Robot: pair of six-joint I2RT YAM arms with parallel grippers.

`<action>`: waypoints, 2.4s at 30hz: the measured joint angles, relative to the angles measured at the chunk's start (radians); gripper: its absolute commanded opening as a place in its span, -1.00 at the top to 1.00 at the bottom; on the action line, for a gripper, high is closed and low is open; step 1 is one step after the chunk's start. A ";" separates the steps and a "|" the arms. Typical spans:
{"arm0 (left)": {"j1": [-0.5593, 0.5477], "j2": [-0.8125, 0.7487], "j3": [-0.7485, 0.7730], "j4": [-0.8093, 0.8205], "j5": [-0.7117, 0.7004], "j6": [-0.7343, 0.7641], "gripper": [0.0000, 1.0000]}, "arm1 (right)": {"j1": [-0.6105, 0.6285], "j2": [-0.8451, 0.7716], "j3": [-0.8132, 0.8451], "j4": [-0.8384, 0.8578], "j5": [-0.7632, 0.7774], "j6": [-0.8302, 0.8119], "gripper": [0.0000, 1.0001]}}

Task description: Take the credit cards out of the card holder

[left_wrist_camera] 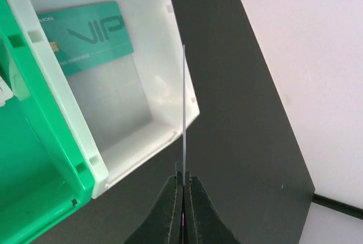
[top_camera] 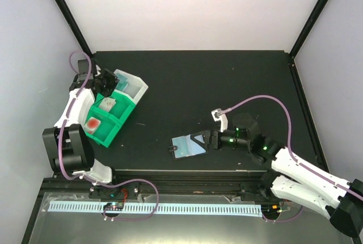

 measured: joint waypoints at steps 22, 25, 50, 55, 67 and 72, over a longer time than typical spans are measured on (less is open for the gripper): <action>0.044 0.347 0.247 -0.101 -0.023 -0.002 0.97 | -0.015 0.145 0.040 0.018 -0.029 0.004 -1.00; 0.044 0.374 0.254 -0.095 -0.021 -0.002 0.97 | -0.017 0.145 0.049 0.015 -0.027 0.003 -1.00; 0.054 0.460 0.325 -0.098 -0.039 0.027 0.83 | -0.024 0.193 0.053 0.021 -0.029 -0.015 -1.00; 0.060 0.460 0.327 -0.098 -0.064 0.030 0.79 | -0.027 0.197 0.053 0.030 -0.029 -0.015 -1.00; 0.060 0.459 0.327 -0.098 -0.098 0.032 0.54 | -0.029 0.167 0.053 0.014 -0.018 -0.033 -1.00; 0.060 0.447 0.327 -0.100 -0.104 0.032 0.21 | -0.029 0.138 0.053 -0.003 0.001 -0.045 -1.00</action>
